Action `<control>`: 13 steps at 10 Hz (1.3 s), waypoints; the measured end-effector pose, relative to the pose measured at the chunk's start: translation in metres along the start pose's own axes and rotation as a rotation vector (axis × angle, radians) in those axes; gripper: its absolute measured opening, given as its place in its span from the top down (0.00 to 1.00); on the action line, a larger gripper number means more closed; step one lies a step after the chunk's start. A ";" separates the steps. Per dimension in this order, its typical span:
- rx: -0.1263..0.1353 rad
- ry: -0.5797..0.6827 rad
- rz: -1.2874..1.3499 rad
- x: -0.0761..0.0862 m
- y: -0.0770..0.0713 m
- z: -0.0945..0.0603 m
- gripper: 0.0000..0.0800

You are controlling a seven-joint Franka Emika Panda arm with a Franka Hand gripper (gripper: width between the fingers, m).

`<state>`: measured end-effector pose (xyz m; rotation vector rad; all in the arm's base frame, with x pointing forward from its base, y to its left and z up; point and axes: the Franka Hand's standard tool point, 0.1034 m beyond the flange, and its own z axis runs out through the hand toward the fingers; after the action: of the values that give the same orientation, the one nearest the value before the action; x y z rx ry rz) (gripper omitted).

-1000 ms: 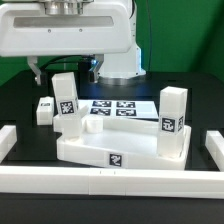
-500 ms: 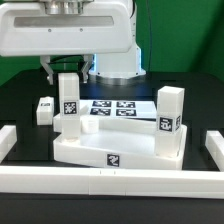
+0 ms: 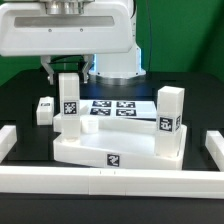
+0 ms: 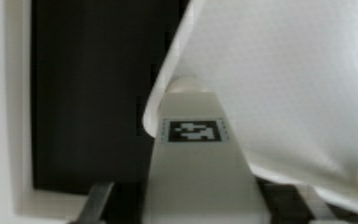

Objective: Assemble desk

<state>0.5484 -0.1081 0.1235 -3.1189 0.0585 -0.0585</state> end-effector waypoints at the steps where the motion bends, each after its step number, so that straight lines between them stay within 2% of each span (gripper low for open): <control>1: 0.001 0.000 0.028 0.000 0.000 0.000 0.64; 3: 0.011 0.002 0.191 0.000 -0.002 0.000 0.64; 4: 0.030 0.003 0.308 -0.001 -0.001 0.001 0.64; 7: 0.064 -0.004 0.669 -0.001 -0.005 0.002 0.64; 9: 0.100 -0.012 0.862 0.000 -0.008 0.002 0.64; 11: 0.101 -0.014 1.039 0.003 -0.017 0.003 0.64; 13: 0.106 -0.017 1.107 0.004 -0.020 0.003 0.64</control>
Offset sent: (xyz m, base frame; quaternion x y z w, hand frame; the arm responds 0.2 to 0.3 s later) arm -0.0107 -0.0072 -0.0065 0.0385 -0.0188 0.2958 0.9543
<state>0.5532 -0.0878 0.1209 -2.5243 1.6251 -0.0098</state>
